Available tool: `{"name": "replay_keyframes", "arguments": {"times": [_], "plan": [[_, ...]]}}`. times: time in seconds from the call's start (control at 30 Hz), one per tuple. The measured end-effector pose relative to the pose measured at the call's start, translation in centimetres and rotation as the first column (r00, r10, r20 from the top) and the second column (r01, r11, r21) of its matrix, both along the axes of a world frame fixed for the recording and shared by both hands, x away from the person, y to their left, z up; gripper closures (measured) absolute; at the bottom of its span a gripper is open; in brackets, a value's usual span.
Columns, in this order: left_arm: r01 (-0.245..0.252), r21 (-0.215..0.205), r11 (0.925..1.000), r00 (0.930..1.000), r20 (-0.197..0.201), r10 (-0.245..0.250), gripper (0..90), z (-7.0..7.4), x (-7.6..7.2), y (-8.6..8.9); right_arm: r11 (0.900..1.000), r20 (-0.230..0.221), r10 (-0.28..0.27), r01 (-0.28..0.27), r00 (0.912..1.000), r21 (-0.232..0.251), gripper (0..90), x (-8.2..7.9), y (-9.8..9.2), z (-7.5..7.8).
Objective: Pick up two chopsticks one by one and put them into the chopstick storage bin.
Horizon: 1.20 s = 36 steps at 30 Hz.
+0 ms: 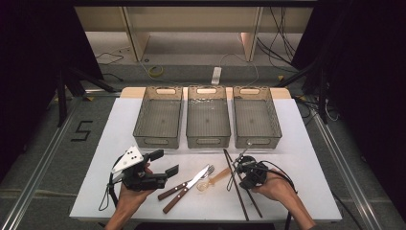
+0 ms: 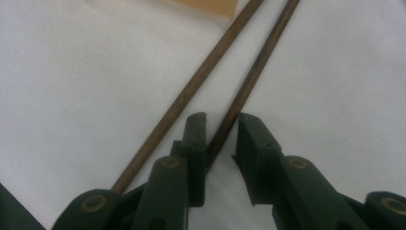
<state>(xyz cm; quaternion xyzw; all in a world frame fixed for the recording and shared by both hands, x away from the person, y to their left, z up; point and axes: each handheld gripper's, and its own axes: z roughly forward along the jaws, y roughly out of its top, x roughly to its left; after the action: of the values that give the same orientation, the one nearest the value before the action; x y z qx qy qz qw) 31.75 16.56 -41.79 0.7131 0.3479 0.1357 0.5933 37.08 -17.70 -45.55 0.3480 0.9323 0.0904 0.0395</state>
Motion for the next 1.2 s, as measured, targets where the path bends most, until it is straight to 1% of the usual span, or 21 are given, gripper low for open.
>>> {"name": "replay_keyframes", "arguments": {"times": [0.17,0.3,0.43,0.47,0.53,0.57,0.73,0.87,0.9,0.93,1.03,1.07,1.1,1.13,1.17,1.2], "plan": [[0.000,0.000,1.0000,1.0000,0.000,0.000,17.8,0.0,0.0,0.0,1.000,-0.014,-0.008,0.008,0.9999,-0.001,76.9,0.2,-0.1,0.1],[0.001,0.000,1.0000,1.0000,0.000,-0.001,17.8,0.0,0.0,0.0,1.000,-0.024,-0.020,0.020,0.9995,-0.006,80.9,0.6,-0.3,0.1],[0.001,0.000,1.0000,1.0000,0.000,-0.001,17.8,0.0,0.0,0.0,1.000,-0.026,-0.023,0.023,0.9994,-0.017,83.8,0.9,-0.4,0.1],[0.001,0.000,1.0000,1.0000,0.000,-0.001,17.8,0.0,0.0,0.0,1.000,-0.026,-0.023,0.023,0.9994,-0.017,83.8,0.9,-0.4,0.1],[0.001,0.001,1.0000,1.0000,0.002,-0.001,17.8,0.0,0.0,0.0,0.999,-0.018,-0.045,0.044,0.9988,-0.031,85.5,1.0,-0.5,0.2],[0.001,0.001,1.0000,1.0000,0.003,-0.001,17.8,0.0,0.0,0.0,0.998,-0.018,-0.051,0.051,0.9985,-0.030,85.6,1.1,-0.6,0.2],[0.002,0.004,1.0000,1.0000,0.004,-0.002,17.8,0.1,0.0,0.1,0.998,-0.012,-0.052,0.052,0.9986,-0.027,85.9,1.1,-0.8,0.2],[0.001,0.002,1.0000,1.0000,0.004,-0.001,17.8,0.1,0.0,0.1,0.999,-0.001,-0.047,0.047,0.9989,-0.020,86.1,1.0,-1.2,0.7],[0.001,0.001,1.0000,0.9999,0.010,-0.001,17.9,0.1,-0.1,0.1,0.999,0.015,-0.053,0.053,0.9985,-0.011,86.1,1.0,-1.6,1.1],[0.001,0.001,1.0000,0.9999,0.010,-0.001,17.9,0.1,-0.1,0.1,0.999,0.015,-0.053,0.053,0.9985,-0.011,86.1,1.0,-1.6,1.1],[0.002,0.000,1.0000,0.9999,0.011,-0.002,17.9,0.1,-0.1,0.1,0.997,0.058,-0.062,0.059,0.9964,0.057,86.1,0.8,-2.3,2.5],[0.001,0.001,1.0000,1.0000,0.009,-0.001,17.9,0.2,0.0,0.1,0.997,0.058,-0.062,0.059,0.9964,0.057,86.1,0.8,-2.3,2.5],[-0.003,-0.003,1.0000,1.0000,0.009,0.003,17.8,0.3,0.0,0.2,0.992,0.089,-0.066,0.056,0.9938,0.112,86.0,0.6,-2.5,3.3],[-0.003,-0.003,1.0000,1.0000,0.009,0.003,17.8,0.3,0.0,0.2,0.988,0.104,-0.072,0.057,0.9919,0.141,86.0,0.6,-2.6,3.7],[-0.003,-0.012,0.9999,1.0000,0.003,0.003,17.8,0.3,0.0,0.2,0.984,0.116,-0.073,0.052,0.9906,0.169,86.0,0.4,-2.6,3.9],[-0.001,-0.022,0.9997,1.0000,0.001,0.001,17.8,0.4,0.1,0.4,0.984,0.116,-0.073,0.052,0.9906,0.169,86.0,0.4,-2.6,3.9]]}}
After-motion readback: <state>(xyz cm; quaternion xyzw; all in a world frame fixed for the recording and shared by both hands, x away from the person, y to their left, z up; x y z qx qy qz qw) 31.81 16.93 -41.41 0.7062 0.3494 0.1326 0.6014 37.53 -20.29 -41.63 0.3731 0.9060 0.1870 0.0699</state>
